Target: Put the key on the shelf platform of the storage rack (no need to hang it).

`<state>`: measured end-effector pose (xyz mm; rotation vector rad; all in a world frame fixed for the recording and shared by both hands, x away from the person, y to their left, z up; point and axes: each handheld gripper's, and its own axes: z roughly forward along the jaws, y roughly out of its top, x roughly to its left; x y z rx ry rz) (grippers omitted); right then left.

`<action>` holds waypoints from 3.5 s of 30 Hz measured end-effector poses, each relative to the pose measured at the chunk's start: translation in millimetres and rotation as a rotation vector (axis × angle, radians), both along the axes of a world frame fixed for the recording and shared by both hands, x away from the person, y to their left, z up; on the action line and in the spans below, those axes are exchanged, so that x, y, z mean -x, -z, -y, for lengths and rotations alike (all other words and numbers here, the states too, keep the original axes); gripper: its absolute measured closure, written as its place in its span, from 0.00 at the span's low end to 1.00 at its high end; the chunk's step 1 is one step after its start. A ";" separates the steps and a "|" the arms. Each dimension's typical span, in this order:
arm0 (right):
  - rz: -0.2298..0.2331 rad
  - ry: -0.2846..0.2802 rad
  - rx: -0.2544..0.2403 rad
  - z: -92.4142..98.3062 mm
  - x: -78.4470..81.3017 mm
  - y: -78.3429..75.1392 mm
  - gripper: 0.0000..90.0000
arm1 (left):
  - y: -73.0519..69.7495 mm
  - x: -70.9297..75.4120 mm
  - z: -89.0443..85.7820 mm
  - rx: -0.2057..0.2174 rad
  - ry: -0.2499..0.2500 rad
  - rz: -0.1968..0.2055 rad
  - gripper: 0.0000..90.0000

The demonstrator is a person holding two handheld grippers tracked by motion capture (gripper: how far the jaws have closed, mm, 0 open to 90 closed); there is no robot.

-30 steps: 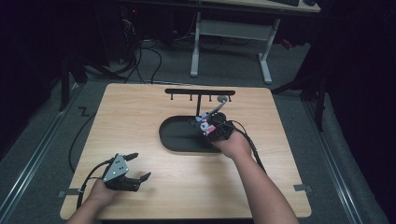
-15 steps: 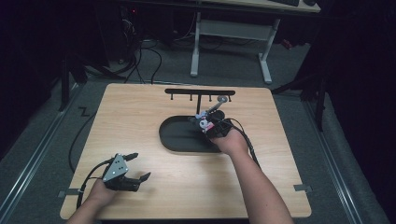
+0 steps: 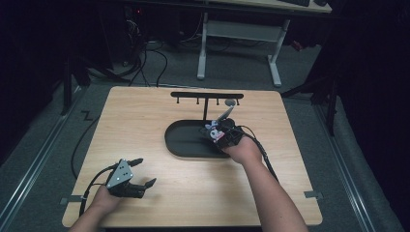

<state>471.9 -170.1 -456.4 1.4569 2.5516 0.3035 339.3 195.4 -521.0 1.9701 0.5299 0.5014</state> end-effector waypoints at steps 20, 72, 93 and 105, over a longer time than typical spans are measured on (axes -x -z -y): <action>-0.018 0.000 0.033 6.7 1.6 11.5 0.53 | -0.1 -0.5 -0.2 0.000 0.003 0.000 0.17; 0.114 0.039 -0.123 25.0 37.6 -14.0 0.38 | 0.1 -0.3 1.2 -0.012 0.005 0.002 0.17; 0.233 0.055 -0.232 46.1 95.1 16.8 0.38 | 0.4 0.9 3.1 -0.029 0.000 0.007 0.17; 0.374 0.083 -0.322 65.0 137.7 42.9 0.32 | 0.5 1.5 3.3 -0.032 -0.005 0.011 0.17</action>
